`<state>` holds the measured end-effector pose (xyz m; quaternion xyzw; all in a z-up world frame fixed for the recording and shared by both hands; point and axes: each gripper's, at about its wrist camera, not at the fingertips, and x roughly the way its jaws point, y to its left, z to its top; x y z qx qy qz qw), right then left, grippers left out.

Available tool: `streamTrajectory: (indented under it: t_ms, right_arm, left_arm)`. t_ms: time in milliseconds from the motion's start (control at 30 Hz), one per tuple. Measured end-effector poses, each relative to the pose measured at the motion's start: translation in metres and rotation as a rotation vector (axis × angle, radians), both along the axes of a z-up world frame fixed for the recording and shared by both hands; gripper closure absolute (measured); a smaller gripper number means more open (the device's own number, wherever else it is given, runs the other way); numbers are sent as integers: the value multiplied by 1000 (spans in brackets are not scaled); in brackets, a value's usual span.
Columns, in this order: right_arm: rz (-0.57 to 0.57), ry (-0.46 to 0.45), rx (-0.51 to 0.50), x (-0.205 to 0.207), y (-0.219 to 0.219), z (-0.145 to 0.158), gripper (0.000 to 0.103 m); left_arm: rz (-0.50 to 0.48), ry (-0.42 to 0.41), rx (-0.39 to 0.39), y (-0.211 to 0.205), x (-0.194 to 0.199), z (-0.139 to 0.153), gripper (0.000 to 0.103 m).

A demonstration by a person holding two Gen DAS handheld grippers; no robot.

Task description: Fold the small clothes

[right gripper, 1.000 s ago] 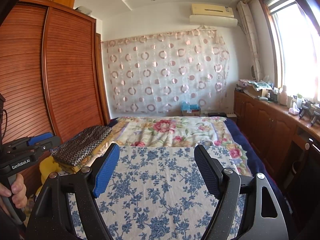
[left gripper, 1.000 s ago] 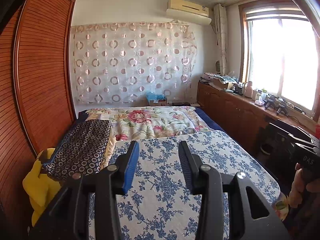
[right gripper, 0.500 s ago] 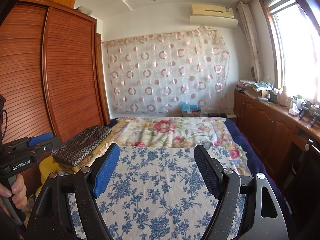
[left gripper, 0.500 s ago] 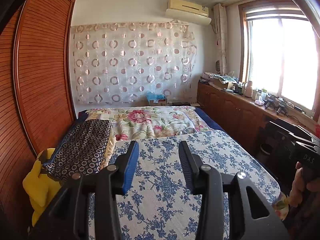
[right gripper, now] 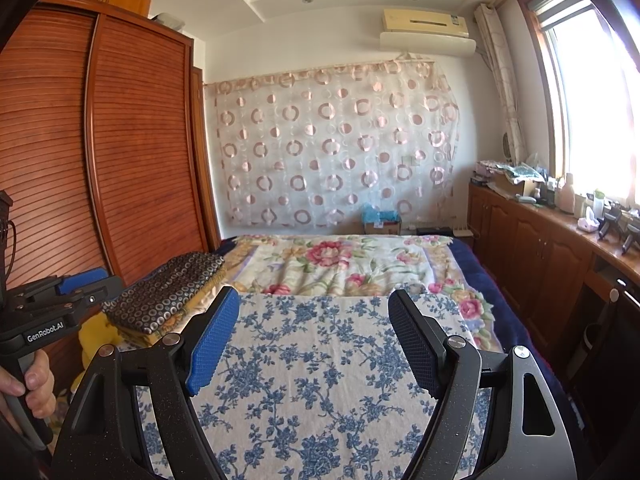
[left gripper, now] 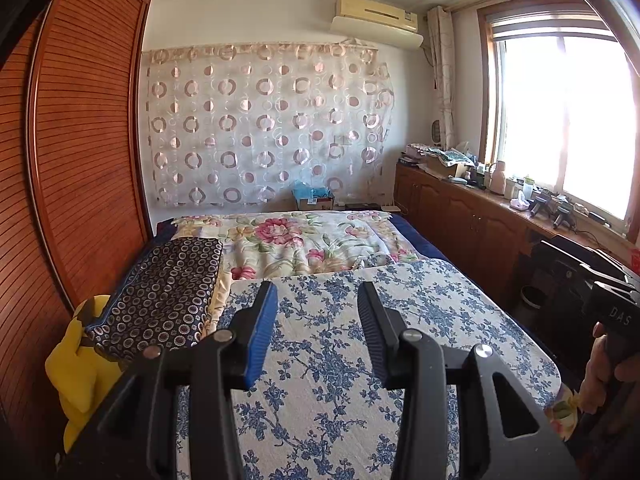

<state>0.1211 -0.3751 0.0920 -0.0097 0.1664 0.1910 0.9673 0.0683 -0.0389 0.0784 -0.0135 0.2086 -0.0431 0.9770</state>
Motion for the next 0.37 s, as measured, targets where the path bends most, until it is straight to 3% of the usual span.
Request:
streamTrajectory:
  t_ms: [367]
  right_arm:
    - [-1, -1, 0, 0, 0, 0, 24]
  left_arm:
    - [-3, 0, 0, -1, 0, 0, 61]
